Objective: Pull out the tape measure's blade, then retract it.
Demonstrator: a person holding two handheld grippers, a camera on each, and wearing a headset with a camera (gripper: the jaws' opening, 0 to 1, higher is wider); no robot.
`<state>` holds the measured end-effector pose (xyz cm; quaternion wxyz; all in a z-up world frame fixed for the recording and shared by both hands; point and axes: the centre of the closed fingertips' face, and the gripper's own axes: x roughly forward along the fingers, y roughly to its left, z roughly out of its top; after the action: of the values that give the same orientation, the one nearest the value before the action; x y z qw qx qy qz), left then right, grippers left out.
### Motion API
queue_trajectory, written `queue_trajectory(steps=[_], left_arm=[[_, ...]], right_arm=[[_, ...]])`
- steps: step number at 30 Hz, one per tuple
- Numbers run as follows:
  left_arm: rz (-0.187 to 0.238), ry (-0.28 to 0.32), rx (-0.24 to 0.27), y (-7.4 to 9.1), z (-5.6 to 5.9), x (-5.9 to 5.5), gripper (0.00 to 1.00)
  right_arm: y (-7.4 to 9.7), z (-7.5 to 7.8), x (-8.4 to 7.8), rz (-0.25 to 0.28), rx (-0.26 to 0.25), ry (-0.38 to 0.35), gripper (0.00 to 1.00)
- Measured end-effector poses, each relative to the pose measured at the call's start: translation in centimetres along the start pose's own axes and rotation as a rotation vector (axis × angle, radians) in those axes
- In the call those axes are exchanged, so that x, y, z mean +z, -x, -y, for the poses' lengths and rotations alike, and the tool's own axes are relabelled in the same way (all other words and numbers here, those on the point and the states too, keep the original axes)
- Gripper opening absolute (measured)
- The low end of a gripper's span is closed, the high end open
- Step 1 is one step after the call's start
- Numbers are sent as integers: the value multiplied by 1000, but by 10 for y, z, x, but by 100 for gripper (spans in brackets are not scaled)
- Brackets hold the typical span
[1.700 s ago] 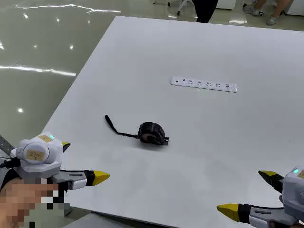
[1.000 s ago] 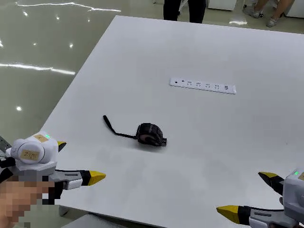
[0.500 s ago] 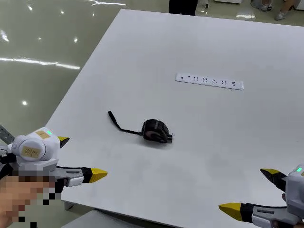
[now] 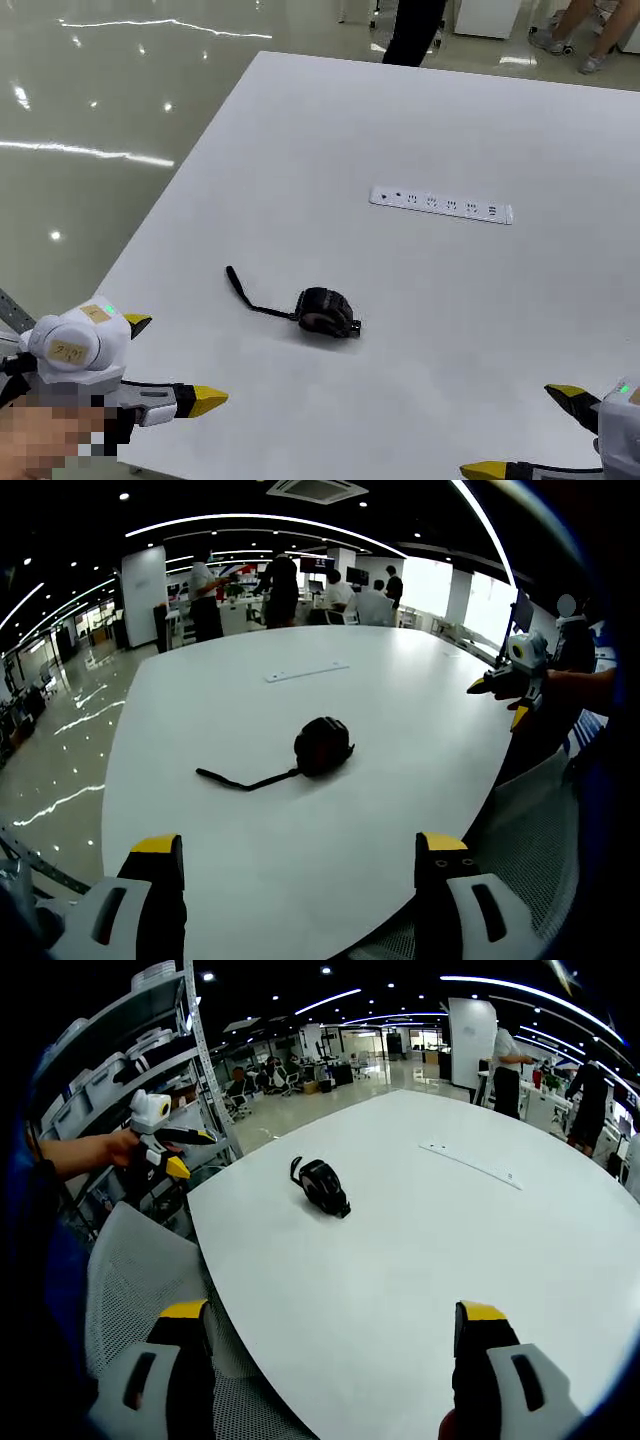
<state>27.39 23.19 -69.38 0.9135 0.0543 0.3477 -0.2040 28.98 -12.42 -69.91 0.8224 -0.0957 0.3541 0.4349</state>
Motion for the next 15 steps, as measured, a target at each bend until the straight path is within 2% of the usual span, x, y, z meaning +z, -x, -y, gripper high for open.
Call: queue_trajectory(steps=[5, 15], left_arm=[[-2, -8, -9, -9, 2, 8, 91], [-19, -44, -35, -27, 5, 15, 88]], right_arm=[[-7, 6, 4, -6, 9, 10, 96], [-24, 11, 7, -21, 27, 21, 94]])
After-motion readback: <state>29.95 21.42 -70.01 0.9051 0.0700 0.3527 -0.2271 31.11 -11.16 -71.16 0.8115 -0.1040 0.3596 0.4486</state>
